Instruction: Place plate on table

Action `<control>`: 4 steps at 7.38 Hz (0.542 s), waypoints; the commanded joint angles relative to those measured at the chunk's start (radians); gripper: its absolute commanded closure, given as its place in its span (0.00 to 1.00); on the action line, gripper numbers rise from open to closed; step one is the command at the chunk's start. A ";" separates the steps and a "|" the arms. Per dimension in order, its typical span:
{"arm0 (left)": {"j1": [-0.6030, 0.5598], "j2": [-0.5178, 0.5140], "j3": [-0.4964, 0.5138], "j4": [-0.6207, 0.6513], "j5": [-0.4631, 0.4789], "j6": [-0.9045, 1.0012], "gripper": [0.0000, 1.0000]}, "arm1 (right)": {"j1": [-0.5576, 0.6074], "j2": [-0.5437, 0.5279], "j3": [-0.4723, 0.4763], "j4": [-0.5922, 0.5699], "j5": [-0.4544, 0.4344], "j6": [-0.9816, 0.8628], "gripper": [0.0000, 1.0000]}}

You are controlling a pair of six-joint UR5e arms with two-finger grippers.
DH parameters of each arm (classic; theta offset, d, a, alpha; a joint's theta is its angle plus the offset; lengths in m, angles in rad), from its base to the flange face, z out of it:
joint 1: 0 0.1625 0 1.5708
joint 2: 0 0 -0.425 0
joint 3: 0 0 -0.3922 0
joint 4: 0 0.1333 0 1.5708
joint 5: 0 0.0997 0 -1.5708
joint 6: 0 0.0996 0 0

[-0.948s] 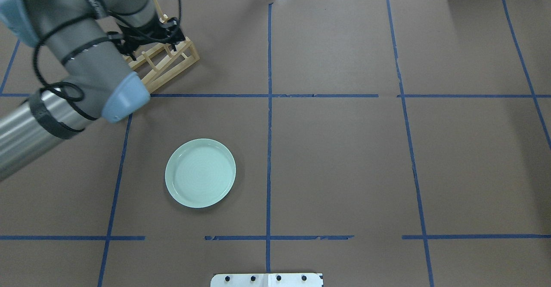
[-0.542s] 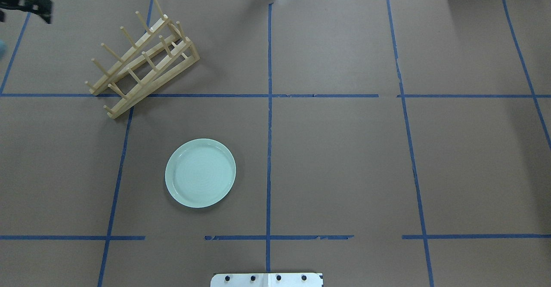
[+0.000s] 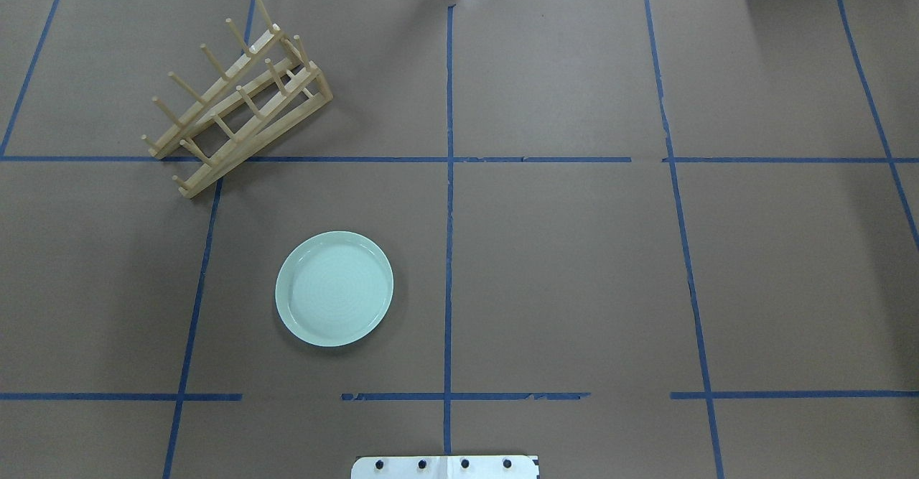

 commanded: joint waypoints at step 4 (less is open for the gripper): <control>-0.007 0.233 -0.077 0.001 -0.168 0.015 0.00 | 0.000 0.001 0.000 0.000 0.000 0.000 0.00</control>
